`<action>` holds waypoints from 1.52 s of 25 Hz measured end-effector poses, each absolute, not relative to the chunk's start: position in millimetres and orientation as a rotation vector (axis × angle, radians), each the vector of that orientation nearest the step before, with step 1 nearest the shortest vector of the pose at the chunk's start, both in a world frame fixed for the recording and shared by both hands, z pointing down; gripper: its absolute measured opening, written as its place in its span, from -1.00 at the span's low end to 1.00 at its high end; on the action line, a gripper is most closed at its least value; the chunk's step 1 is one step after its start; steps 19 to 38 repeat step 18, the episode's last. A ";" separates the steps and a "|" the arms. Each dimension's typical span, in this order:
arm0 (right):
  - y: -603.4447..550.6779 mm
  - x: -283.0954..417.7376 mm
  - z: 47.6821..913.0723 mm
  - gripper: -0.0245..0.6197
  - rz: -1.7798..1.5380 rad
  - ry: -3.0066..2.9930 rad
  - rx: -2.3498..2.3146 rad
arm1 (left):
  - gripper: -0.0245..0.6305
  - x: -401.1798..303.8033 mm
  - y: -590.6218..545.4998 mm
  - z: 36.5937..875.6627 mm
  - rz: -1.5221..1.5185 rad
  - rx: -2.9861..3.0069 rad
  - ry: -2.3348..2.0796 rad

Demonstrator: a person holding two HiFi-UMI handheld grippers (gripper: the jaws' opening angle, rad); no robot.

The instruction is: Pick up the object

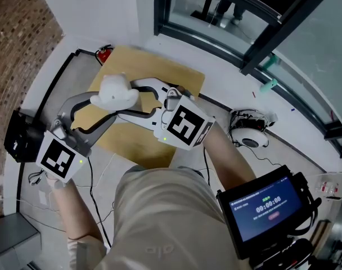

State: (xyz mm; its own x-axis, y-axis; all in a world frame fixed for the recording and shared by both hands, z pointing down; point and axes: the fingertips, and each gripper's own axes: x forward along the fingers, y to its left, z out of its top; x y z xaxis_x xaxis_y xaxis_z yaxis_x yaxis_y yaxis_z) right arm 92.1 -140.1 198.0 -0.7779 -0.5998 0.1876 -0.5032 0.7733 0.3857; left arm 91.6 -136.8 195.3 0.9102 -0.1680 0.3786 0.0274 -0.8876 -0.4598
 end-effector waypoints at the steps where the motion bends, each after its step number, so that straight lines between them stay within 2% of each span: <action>1: -140.1 92.1 198.2 -0.30 -0.457 -2.669 0.851 | -0.33 91.6 -136.6 195.3 -0.570 -2.603 0.098; 38: -140.6 92.2 199.1 -0.30 -0.444 -2.685 0.846 | -0.33 91.5 -137.0 195.6 -0.558 -2.620 0.097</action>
